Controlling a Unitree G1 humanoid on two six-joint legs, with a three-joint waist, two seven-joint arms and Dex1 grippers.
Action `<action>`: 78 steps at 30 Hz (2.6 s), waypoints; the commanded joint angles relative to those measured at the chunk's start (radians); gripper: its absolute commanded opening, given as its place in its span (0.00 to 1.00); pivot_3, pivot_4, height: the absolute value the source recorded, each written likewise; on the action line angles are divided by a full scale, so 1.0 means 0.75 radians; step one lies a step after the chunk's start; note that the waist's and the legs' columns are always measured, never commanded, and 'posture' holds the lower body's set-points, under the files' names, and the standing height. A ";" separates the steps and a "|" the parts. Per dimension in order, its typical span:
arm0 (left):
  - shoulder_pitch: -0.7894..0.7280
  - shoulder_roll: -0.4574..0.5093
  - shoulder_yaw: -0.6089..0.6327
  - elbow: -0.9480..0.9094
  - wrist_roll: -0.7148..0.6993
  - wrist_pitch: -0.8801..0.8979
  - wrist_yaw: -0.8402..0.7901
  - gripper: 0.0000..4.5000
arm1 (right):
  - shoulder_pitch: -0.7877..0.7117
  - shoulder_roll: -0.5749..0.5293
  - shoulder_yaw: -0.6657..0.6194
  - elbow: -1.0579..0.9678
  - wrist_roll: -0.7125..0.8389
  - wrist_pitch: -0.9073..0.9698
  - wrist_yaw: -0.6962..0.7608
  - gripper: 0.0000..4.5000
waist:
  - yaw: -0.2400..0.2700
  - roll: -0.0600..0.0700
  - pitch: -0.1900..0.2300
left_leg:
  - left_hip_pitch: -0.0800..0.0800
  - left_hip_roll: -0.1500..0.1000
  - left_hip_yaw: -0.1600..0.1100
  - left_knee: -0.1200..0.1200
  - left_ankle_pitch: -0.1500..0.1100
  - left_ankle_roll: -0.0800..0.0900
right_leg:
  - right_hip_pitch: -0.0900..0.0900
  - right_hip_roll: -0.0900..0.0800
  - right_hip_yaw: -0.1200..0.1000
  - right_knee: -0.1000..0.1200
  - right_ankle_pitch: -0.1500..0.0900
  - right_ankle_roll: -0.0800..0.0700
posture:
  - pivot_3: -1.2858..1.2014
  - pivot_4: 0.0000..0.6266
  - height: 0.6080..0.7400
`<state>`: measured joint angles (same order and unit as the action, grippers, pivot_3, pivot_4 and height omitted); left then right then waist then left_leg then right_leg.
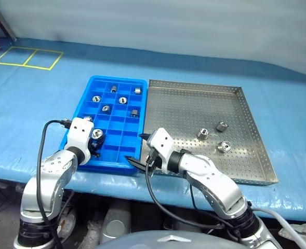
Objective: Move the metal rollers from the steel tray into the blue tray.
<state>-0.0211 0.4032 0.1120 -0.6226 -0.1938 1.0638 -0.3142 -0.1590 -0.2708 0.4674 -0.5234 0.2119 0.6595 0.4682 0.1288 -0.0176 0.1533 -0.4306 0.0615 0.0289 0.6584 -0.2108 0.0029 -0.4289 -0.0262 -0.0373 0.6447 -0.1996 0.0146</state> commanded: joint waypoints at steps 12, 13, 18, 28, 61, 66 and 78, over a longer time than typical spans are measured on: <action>-0.406 -0.009 -0.197 0.192 -0.105 -0.185 -0.179 0.99 | 0.129 -0.069 -0.142 -0.176 0.002 0.012 -0.074 1.00 | 0.000 0.000 0.000 | -0.001 -0.001 0.000 0.000 0.000 0.000 | 0.000 -0.001 -0.001 -0.001 0.000 0.000 | 0.60 0.24 1.00; -0.444 -0.008 -0.224 0.229 -0.110 -0.209 -0.209 0.99 | 0.148 -0.079 -0.160 -0.191 0.003 0.017 -0.082 1.00 | -0.005 0.000 0.000 | -0.002 -0.001 0.001 0.000 0.000 0.000 | 0.000 -0.001 -0.001 -0.002 0.000 0.000 | 0.59 0.24 1.00; -0.692 -0.092 -0.378 0.499 -0.125 -0.271 -0.330 0.99 | 0.304 -0.130 -0.285 -0.291 -0.006 0.045 -0.149 1.00 | -0.036 0.000 0.000 | -0.003 -0.002 0.000 -0.001 0.000 0.000 | 0.000 0.000 -0.002 -0.002 -0.001 -0.001 | 0.56 0.24 1.00; -1.011 -0.394 -0.609 1.172 0.019 -0.558 -0.396 0.99 | 0.543 -0.113 -0.410 -0.427 -0.016 0.061 -0.278 1.00 | -0.125 0.000 0.000 | -0.002 -0.002 0.000 0.001 0.000 0.000 | 0.000 0.001 0.000 -0.001 0.000 0.000 | 0.53 0.24 1.00; -1.139 -0.700 -0.569 1.825 0.208 -0.882 -0.366 0.99 | 0.550 -0.105 -0.409 -0.425 -0.024 0.050 -0.326 1.00 | -0.153 -0.001 0.000 | -0.003 -0.002 0.001 0.001 0.000 0.001 | 0.000 0.000 0.001 -0.001 0.000 0.001 | 0.52 0.24 1.00; -1.140 -0.694 -0.564 1.793 0.210 -0.868 -0.382 0.99 | 0.542 -0.107 -0.405 -0.422 -0.023 0.051 -0.323 1.00 | -0.152 -0.001 0.000 | -0.003 -0.002 0.001 0.001 0.000 0.001 | 0.000 0.001 0.001 -0.001 0.000 0.001 | 0.52 0.24 1.00; -1.401 -0.778 -0.406 1.900 0.164 -0.910 -0.246 0.99 | 0.539 -0.092 -0.386 -0.423 -0.040 0.041 -0.343 1.00 | -0.155 -0.001 0.000 | -0.003 -0.002 0.001 0.003 0.000 0.001 | 0.001 0.000 0.001 -0.001 0.000 0.001 | 0.50 0.24 1.00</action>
<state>-1.0437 -0.1340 -0.2118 0.7517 -0.0804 0.4276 -0.5377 0.2497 -0.3450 0.1797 -0.8194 0.1875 0.7077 0.2167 0.0129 -0.0180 0.1532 -0.4325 0.0597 0.0294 0.6603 -0.2113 0.0041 -0.4283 -0.0259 -0.0363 0.6438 -0.1993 0.0157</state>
